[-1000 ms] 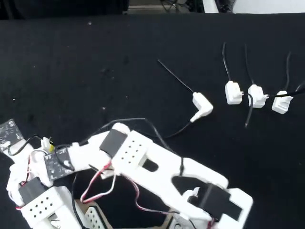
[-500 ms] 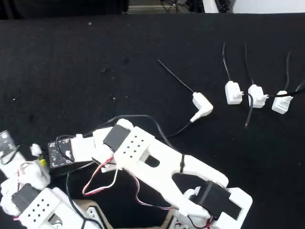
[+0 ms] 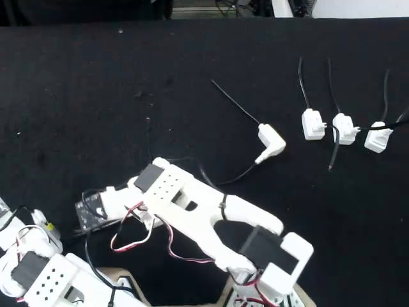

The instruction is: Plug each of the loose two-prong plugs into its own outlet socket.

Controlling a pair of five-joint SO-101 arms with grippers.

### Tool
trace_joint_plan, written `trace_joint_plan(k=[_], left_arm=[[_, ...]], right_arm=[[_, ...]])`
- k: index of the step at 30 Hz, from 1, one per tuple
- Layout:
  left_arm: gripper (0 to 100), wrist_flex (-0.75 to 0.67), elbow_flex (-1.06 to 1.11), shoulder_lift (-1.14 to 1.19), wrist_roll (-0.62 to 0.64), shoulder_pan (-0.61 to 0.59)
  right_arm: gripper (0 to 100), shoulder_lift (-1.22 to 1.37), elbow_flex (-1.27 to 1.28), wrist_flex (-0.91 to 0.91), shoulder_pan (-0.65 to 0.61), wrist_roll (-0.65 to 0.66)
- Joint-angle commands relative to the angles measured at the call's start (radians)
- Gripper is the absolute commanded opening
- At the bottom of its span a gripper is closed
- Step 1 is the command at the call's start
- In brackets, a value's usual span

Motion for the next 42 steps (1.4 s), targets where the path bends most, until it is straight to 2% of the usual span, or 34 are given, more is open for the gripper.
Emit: trace_joint_plan(k=[1, 11, 13, 15, 16, 18, 21, 25, 32, 36, 42], left_arm=[[26, 0.003, -0.062, -0.005, 0.009, -0.01], [26, 0.003, -0.061, -0.005, 0.009, -0.012], [26, 0.003, -0.062, -0.005, 0.009, -0.01], [26, 0.003, -0.062, -0.005, 0.009, -0.01], [26, 0.003, -0.062, -0.005, 0.009, -0.01], [26, 0.003, -0.062, -0.005, 0.009, -0.01], [26, 0.003, -0.062, -0.005, 0.009, -0.01], [26, 0.003, -0.062, -0.005, 0.009, 0.002], [26, 0.003, -0.062, -0.005, 0.009, 0.153], [26, -0.038, -0.048, -0.005, 0.012, 0.237], [26, -0.123, -0.008, -0.005, 0.014, 0.275]], right_arm=[[28.3, 0.018, -0.05, 0.002, 0.015, 0.107], [26.8, 0.131, -0.056, -0.124, 0.097, 0.192], [20.4, 0.139, -0.056, -0.121, 0.11, 0.187], [8.0, 0.14, -0.056, -0.123, 0.126, 0.166], [0.8, 0.14, -0.061, -0.126, 0.13, 0.133], [3.8, 0.14, -0.091, -0.124, 0.161, 0.026], [1.5, 0.14, -0.168, -0.12, 0.238, -0.18], [1.0, 0.142, -0.269, -0.081, 0.364, -0.523], [1.1, 0.18, -0.446, 0.012, 0.526, -1.053], [1.1, 0.262, -0.512, 0.012, 0.608, -1.157], [1.1, 0.427, -0.63, 0.08, 0.721, -1.091]])
